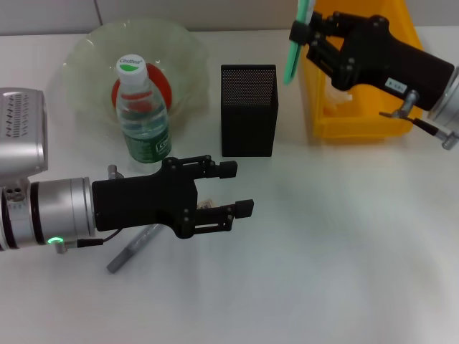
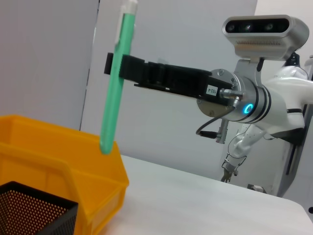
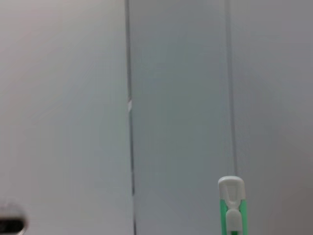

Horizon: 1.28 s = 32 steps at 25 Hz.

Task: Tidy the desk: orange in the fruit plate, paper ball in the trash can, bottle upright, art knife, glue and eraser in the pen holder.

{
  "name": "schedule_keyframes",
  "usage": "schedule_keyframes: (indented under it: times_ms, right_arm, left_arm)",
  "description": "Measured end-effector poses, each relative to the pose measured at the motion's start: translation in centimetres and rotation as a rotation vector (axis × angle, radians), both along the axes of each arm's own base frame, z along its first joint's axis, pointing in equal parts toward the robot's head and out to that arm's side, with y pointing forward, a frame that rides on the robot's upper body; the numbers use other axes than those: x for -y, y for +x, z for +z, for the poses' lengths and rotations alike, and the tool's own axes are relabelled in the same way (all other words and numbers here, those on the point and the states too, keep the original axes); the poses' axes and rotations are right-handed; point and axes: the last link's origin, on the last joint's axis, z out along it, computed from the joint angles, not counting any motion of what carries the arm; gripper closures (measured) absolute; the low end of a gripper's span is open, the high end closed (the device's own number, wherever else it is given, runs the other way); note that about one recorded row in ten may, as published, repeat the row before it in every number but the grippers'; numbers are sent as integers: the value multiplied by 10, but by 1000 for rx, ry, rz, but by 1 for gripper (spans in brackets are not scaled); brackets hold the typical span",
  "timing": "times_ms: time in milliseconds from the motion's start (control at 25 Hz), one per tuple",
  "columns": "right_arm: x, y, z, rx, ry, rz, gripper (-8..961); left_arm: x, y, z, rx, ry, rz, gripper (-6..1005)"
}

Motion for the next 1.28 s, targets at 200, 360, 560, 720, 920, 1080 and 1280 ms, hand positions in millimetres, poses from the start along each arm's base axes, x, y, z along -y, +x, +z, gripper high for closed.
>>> schedule_keyframes:
  times_ms: [200, 360, 560, 720, 920, 1080, 1280]
  right_arm:
    - [-11, -4, -10, -2, 7, 4, 702]
    - [-21, -8, -19, 9, -17, -15, 694]
    - [-34, -10, -26, 63, -10, -59, 683]
    - [-35, -12, -39, 129, -31, -58, 675]
    - [-36, -19, -46, 171, -54, -20, 665]
    - [-38, -20, -51, 186, -66, -25, 656]
    - [-39, -17, -57, 215, -71, -44, 646]
  left_arm:
    - [-1, 0, -1, 1, -2, 1, 320]
    - [-1, 1, -1, -1, 1, -4, 321]
    - [-1, 1, -1, -2, 4, -5, 321]
    - [-1, 0, -1, -2, 5, -3, 322]
    - [-2, 0, -1, -2, 10, -1, 322]
    - [-3, 1, -1, -1, 16, 1, 322]
    - [-3, 0, -1, -2, 17, 3, 323]
